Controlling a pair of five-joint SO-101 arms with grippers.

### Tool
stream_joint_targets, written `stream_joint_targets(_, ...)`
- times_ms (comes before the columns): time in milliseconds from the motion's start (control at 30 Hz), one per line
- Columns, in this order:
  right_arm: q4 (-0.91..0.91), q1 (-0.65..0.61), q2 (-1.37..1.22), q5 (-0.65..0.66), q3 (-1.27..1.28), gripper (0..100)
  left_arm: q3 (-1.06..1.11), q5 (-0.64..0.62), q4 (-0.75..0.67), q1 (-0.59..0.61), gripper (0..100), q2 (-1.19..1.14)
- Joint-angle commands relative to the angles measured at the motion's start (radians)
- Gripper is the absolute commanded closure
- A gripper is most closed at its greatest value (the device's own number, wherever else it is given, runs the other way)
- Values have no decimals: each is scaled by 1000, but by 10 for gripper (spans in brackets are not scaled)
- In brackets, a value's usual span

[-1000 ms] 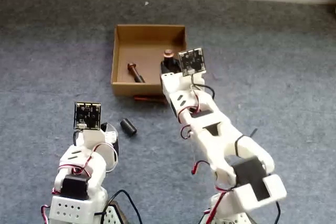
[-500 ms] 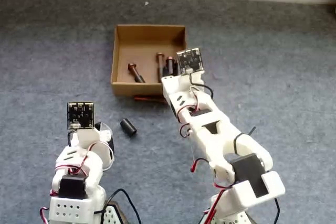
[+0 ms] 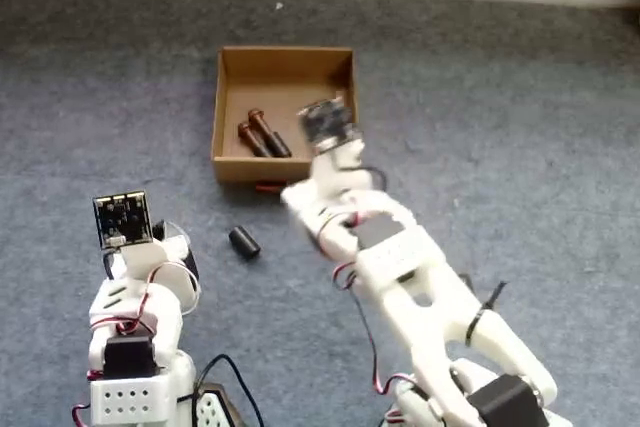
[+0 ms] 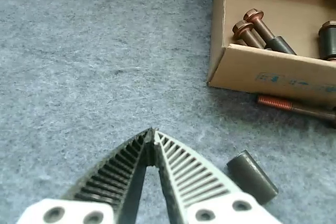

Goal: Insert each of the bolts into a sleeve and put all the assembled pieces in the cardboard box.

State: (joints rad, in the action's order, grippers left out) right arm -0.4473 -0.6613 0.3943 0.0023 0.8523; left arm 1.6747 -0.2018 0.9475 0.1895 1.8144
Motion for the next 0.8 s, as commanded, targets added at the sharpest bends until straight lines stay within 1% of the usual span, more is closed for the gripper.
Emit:
stream_joint_targets(0,-42,-122,-15,-5,-56,822,15,8,-26,8,994,12)
stream_joint_targets(133,-45,-220,-130,-3,-124,822,19,8,-28,8,994,12)
stream_joint_targets(267,-162,-255,-275,-3,-289,821,19,8,-28,7,994,12)
stream_joint_targets(367,-277,-257,-398,-8,-446,821,19,8,-28,5,994,12)
stream_joint_targets(467,-354,-257,-518,-8,-576,821,19,8,-28,4,994,12)
stream_joint_targets(633,-383,-257,-659,-8,-704,821,19,8,-28,4,994,12)
stream_joint_targets(767,-383,-257,-723,-8,-720,822,19,9,-28,2,994,12)
